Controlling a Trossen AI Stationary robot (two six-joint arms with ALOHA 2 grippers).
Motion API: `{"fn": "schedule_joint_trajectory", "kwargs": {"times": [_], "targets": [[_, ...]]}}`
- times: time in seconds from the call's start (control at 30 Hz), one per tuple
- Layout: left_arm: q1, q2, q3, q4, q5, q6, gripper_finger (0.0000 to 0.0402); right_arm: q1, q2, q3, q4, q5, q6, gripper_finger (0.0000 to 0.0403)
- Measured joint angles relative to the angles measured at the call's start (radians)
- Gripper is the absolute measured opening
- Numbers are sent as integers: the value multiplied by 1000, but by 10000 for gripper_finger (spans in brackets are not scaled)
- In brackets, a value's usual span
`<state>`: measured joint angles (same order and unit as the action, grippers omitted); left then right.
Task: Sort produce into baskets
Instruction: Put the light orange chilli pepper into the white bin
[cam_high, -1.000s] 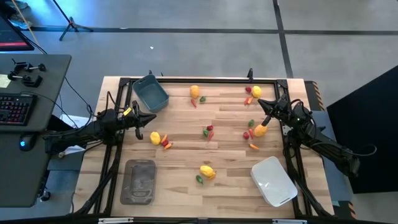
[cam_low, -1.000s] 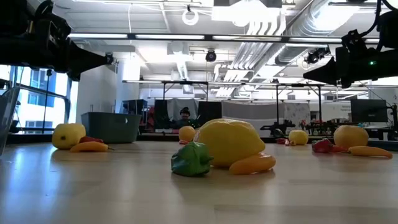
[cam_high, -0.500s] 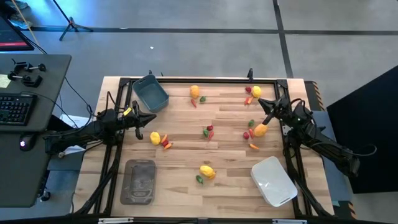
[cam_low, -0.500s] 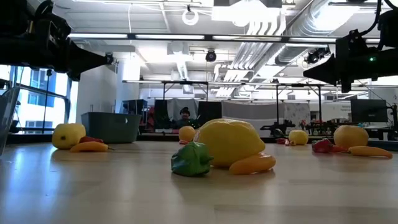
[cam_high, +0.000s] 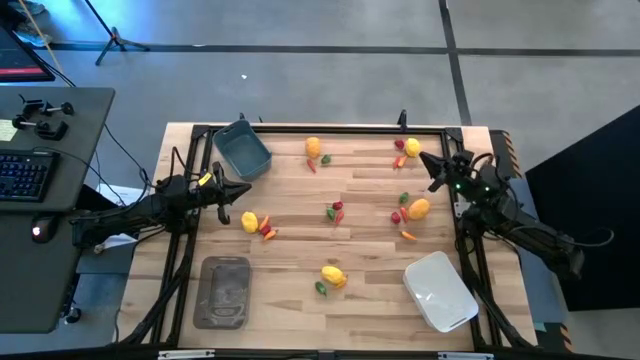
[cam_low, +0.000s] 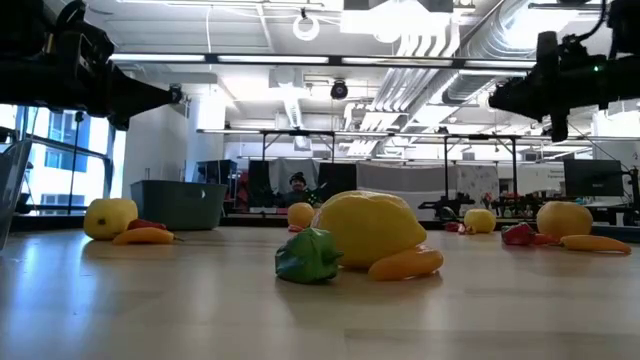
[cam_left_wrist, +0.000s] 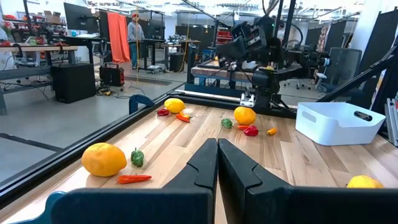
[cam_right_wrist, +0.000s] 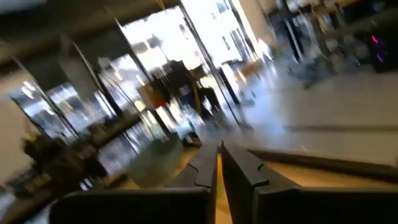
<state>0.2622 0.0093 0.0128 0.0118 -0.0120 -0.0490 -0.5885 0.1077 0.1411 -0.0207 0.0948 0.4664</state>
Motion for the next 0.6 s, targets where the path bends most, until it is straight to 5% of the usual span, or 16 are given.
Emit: {"fn": "schedule_joint_trajectory", "kwargs": {"times": [0.6], "targets": [[0,0,0,0,0,0,0,32,585,327,-260,53,159,184]]}}
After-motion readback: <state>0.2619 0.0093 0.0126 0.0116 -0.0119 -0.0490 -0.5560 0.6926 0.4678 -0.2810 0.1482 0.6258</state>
